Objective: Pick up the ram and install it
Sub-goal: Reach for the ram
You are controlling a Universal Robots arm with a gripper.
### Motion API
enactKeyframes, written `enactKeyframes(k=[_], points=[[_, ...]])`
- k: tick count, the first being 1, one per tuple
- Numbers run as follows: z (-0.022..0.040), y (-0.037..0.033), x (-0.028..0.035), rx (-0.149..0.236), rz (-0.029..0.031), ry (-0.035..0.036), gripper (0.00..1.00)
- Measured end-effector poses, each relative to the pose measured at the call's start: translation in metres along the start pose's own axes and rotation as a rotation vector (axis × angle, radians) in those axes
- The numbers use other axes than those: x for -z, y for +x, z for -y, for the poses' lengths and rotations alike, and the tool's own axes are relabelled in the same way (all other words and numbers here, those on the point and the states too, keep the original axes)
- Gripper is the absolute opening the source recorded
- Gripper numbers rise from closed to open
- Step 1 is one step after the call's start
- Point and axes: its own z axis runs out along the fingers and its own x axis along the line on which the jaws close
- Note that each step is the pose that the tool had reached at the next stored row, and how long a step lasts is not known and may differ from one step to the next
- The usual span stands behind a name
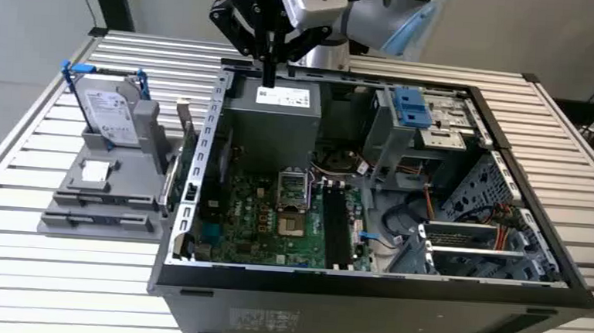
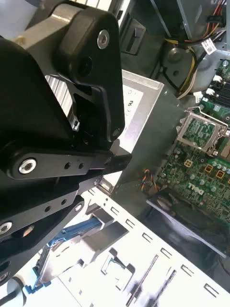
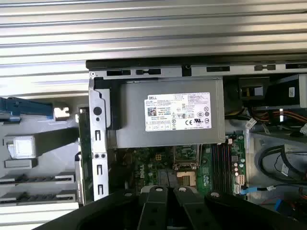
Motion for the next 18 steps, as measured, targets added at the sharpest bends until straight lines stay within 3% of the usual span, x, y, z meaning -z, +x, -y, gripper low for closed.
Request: enactKeyframes(k=[18], points=[[0.0000, 0.0000, 0.0000, 0.000, 0.0000, -0.0001, 0.00]])
